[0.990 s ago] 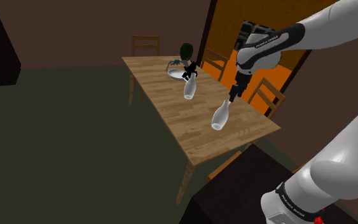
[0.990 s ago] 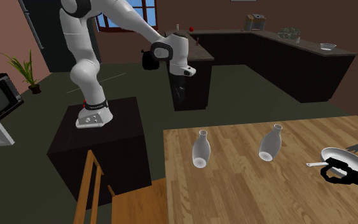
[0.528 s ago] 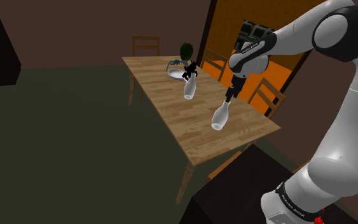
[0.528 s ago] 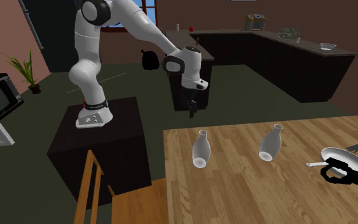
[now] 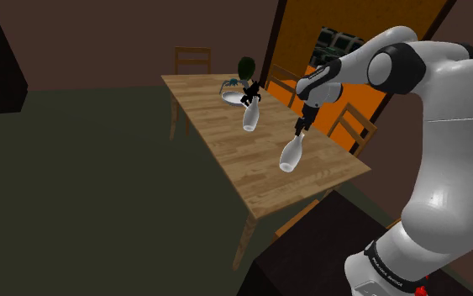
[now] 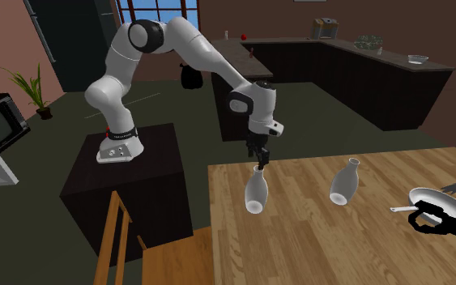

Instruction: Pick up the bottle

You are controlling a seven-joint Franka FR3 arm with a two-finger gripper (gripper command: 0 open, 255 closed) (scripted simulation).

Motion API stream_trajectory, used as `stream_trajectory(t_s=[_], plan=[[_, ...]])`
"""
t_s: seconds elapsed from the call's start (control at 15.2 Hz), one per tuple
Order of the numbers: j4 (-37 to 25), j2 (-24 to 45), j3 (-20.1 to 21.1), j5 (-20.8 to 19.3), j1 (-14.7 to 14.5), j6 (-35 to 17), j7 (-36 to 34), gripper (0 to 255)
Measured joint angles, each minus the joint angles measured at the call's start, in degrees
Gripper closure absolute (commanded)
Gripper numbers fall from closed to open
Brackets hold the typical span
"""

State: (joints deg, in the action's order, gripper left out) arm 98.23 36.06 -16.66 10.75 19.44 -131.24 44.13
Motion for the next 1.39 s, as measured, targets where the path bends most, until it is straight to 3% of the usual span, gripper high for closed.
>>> stream_trajectory(t_s=[0.2, 0.66, 0.73, 1.39], plan=[[-5.06, 4.57, 0.68, 0.99, 1.75, 0.49, 0.94, 0], [-6.02, 8.38, 1.53, 1.92, 2.44, -2.34, 1.41, 0], [-6.09, 8.59, 1.58, 1.96, 2.46, -2.47, 1.40, 255], [-6.22, 8.73, 1.62, 2.02, 2.49, -2.64, 1.41, 255]])
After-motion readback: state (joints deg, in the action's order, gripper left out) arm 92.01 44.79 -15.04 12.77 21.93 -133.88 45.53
